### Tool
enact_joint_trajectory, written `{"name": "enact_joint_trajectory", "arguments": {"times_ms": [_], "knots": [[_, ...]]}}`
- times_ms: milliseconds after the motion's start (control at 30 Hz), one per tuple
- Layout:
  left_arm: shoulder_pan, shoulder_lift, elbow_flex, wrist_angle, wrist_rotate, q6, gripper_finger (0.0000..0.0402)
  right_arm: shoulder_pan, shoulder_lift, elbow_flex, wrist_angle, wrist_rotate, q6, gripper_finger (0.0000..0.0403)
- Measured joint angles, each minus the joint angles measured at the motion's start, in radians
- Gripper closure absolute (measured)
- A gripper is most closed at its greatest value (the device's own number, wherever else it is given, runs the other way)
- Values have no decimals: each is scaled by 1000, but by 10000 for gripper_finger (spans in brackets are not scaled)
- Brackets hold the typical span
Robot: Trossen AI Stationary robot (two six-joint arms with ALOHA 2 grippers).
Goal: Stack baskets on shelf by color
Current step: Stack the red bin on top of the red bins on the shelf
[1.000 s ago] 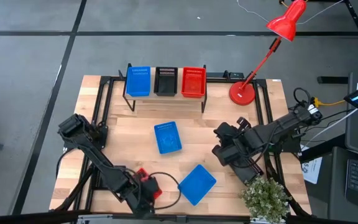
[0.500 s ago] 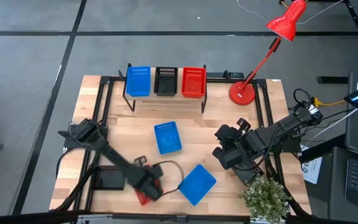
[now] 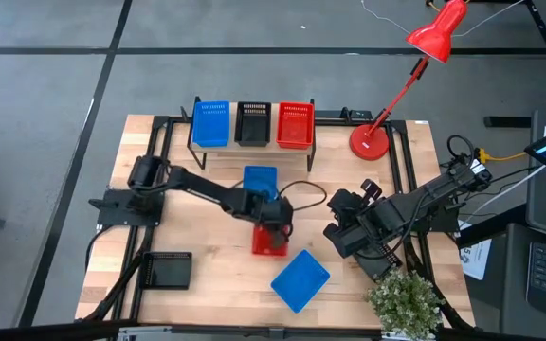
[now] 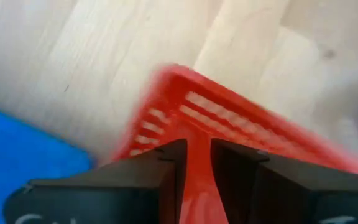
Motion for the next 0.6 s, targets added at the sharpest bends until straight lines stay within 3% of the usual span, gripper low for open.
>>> {"name": "enact_joint_trajectory", "arguments": {"times_ms": [167,333,433,600], "knots": [[17,-123,0,-135,15,109,345,0,0,0,4,-13,-22,323],[-37,-374,2,-393,25,198,347,0,1,0,78,-75,-209,323],[-87,-524,1,-530,-54,206,347,-10,1,-20,281,-90,-356,323],[-170,-728,1,-655,-219,162,347,-43,26,-134,817,-261,-732,323]]}}
